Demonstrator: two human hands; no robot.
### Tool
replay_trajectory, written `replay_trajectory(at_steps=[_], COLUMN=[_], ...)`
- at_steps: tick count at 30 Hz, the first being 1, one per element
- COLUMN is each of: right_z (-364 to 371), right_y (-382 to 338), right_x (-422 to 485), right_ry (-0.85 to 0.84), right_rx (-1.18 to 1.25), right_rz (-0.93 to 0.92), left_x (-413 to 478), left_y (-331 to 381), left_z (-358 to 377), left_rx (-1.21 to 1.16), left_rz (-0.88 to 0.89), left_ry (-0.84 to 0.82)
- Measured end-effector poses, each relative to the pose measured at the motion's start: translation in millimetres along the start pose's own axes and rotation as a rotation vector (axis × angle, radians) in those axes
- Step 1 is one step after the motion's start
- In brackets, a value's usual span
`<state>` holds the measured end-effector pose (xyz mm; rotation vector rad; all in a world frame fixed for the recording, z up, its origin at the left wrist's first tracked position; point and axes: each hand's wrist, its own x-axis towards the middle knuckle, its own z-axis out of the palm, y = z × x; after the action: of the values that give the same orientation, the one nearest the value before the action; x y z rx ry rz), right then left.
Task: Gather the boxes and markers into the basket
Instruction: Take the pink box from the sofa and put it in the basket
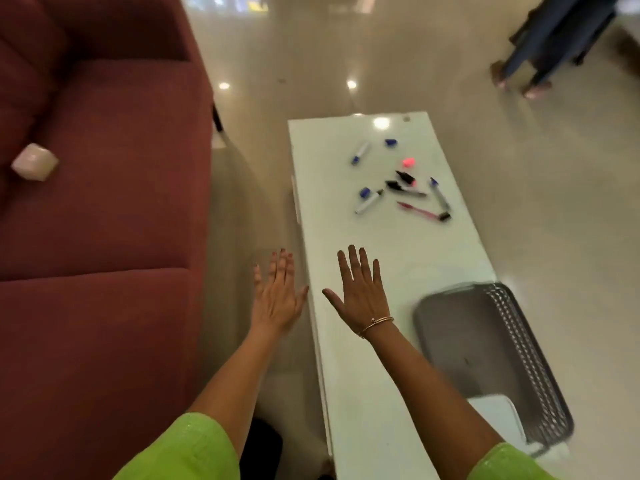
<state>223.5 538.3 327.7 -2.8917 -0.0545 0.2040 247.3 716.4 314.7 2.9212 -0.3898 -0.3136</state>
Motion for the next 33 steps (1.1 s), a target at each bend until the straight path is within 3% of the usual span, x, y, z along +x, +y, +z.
replay_trajectory(at_steps=[9, 18, 23, 28, 31, 33], right_z=[7, 31, 77, 146, 180, 192], right_y=[-209, -407, -518, -617, -638, -637], right_x=[216, 416, 516, 560, 571, 576], right_ry=[-0.053, -0.207, -0.337, -0.267, -0.183, -0.145], right_rx=[-0.016, -0.086, -0.107, -0.239, -0.470, -0.478], right_rz=[-0.222, -0.606, -0.777, -1.041, -1.109, -1.135], left_x=[92, 156, 179, 161, 148, 150], left_y=[-241, -465, -559, -632, -649, -647], left_z=[-101, -160, -147, -113, -101, -102], left_rx=[0.045, 0.066, 0.016, 0.069, 0.121, 0.115], left_rz=[-0.244, -0.537, -0.718, -0.814, -0.785, -0.752], left_ry=[0.106, 0.156, 0.192, 0.181, 0.188, 0.179])
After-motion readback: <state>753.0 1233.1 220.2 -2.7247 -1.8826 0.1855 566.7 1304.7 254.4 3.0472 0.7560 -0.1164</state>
